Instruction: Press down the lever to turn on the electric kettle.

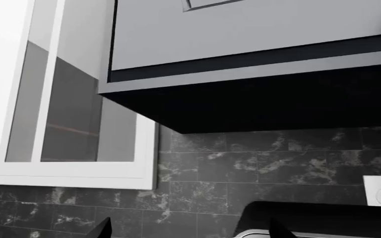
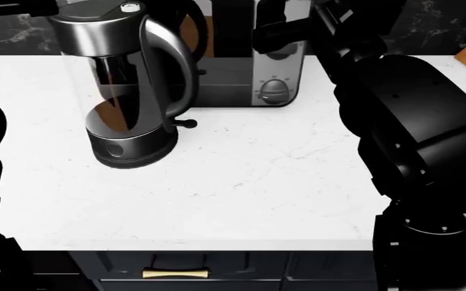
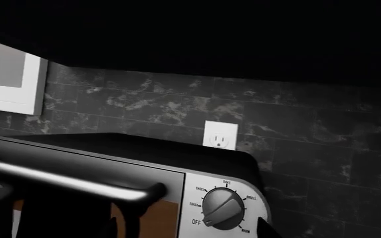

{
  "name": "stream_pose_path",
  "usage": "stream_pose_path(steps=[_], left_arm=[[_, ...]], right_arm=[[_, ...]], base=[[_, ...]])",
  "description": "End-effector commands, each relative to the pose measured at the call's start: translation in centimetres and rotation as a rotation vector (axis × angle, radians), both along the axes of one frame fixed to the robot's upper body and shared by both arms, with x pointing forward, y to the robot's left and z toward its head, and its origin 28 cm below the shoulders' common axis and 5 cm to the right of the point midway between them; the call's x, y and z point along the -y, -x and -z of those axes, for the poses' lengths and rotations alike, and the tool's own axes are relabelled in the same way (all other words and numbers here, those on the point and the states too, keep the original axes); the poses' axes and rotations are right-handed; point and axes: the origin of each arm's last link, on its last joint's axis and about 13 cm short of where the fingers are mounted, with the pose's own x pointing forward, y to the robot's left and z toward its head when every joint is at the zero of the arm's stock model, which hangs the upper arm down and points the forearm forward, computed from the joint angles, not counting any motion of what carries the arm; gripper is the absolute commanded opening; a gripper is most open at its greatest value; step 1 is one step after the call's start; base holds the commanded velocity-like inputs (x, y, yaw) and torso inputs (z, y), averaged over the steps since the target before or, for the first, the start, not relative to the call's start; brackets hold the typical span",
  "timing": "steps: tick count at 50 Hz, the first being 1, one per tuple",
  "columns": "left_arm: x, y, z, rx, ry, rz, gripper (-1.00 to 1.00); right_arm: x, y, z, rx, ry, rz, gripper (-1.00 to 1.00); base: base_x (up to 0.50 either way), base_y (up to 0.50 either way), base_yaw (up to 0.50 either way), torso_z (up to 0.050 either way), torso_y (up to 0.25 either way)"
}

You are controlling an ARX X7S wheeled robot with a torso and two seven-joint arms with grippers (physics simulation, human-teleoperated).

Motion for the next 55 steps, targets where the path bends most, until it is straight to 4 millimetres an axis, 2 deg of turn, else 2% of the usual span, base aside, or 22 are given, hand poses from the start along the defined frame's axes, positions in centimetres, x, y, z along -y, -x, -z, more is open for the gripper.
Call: stream_pose_path(steps=[1, 55], left_arm=[[0.03, -0.04, 0.01, 0.0, 0.0, 0.001, 1.0], [0.17, -0.17, 0.19, 0.001, 0.006, 0.006, 1.0]], right_arm=[[-0.04, -0.07, 0.01, 0.001, 0.001, 0.0, 1.0], [0.07, 0.07, -0.02, 0.002, -0.003, 0.008, 1.0]], base=[[0.0, 0.1, 0.0, 0.0, 0.0], [0.0, 0.09, 0.0, 0.0, 0.0]])
